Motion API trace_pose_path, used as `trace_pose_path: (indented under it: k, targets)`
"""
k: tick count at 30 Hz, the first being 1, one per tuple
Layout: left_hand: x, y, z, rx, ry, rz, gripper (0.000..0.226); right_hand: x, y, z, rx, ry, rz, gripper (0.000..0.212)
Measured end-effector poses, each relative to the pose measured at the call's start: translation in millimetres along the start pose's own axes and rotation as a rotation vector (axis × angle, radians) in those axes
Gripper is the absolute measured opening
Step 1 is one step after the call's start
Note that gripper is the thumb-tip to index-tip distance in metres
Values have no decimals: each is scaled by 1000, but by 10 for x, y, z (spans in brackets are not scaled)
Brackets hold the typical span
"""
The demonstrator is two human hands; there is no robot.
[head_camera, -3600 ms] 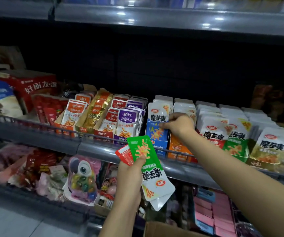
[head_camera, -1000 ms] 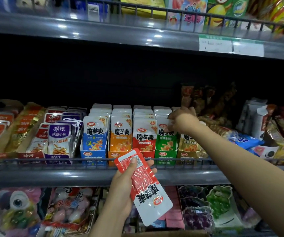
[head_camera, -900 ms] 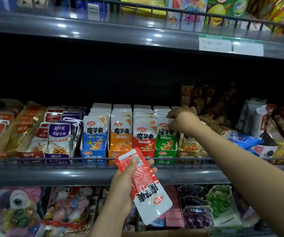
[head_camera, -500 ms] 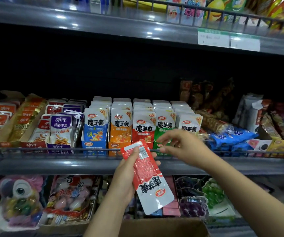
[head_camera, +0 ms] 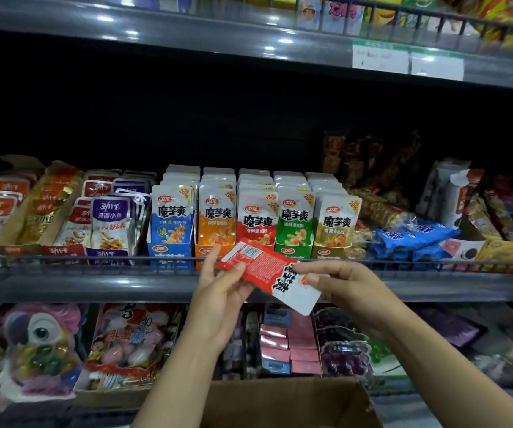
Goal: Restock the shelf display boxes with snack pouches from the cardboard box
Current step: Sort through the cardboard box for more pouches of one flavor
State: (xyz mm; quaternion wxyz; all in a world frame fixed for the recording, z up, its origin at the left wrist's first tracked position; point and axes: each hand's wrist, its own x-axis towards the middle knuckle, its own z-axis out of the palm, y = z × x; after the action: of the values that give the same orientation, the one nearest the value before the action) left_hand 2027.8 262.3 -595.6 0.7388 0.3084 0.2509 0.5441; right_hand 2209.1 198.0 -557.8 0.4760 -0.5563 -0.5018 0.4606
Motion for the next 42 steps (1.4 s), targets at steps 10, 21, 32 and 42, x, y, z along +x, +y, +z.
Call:
trace_pose_path:
  k: [10, 21, 32, 42]
  targets:
    - [-17, 65, -85, 337, -96, -30, 62, 11, -182, -309, -75, -245, -86, 58]
    - [-19, -22, -75, 706, -30, 94, 19, 208, -449, -25, -339, 278, -400, 33]
    - [140, -158, -59, 914, 119, 253, 29, 617, -473, 143, -291, 262, -219, 11]
    - [403, -339, -225, 1744, -46, 603, 74, 1072, -460, 307, -624, 422, -477, 15]
